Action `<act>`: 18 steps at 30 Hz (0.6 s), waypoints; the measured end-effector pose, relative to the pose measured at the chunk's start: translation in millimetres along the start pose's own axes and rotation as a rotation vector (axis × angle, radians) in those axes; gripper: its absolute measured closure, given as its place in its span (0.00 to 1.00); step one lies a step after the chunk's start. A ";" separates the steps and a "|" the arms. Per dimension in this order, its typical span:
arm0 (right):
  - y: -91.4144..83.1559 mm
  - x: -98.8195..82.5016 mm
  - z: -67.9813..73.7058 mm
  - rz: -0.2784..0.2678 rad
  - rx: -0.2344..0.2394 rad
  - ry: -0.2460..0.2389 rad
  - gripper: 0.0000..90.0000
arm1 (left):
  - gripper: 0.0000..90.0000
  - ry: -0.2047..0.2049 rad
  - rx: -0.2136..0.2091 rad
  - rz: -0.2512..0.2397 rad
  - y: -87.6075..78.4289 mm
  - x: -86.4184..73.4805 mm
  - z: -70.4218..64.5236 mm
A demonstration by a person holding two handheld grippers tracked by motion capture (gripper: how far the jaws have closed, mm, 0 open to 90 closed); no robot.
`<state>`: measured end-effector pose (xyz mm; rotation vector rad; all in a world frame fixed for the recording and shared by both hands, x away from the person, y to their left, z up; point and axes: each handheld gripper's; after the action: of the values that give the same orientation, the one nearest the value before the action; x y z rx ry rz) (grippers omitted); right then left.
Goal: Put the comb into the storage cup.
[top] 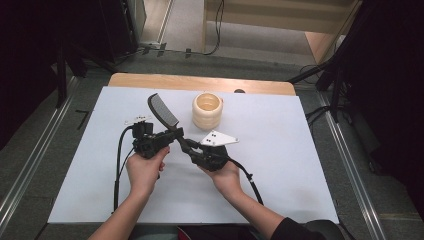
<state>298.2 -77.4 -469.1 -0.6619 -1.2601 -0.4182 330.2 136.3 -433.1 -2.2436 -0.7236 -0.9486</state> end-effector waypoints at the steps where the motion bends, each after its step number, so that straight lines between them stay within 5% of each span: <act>1: 0.0 -0.2 -0.3 0.002 0.002 0.001 0.78 | 0.76 -0.012 -0.007 0.001 -0.1 0.2 0.7; 18: -1.1 0.3 -1.9 -0.005 0.021 -0.040 0.75 | 0.81 -0.071 -0.060 0.001 -4.0 3.3 1.8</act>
<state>299.0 -79.5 -468.8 -0.6525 -1.3029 -0.3966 330.2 141.1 -430.4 -2.3403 -0.7345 -0.9047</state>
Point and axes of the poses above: each handheld gripper's, and its own axes: y roughly forward along the jaws, x roughly out of its top, z roughly to its left, and after that the axes turned 10 degrees about -z, right-handed
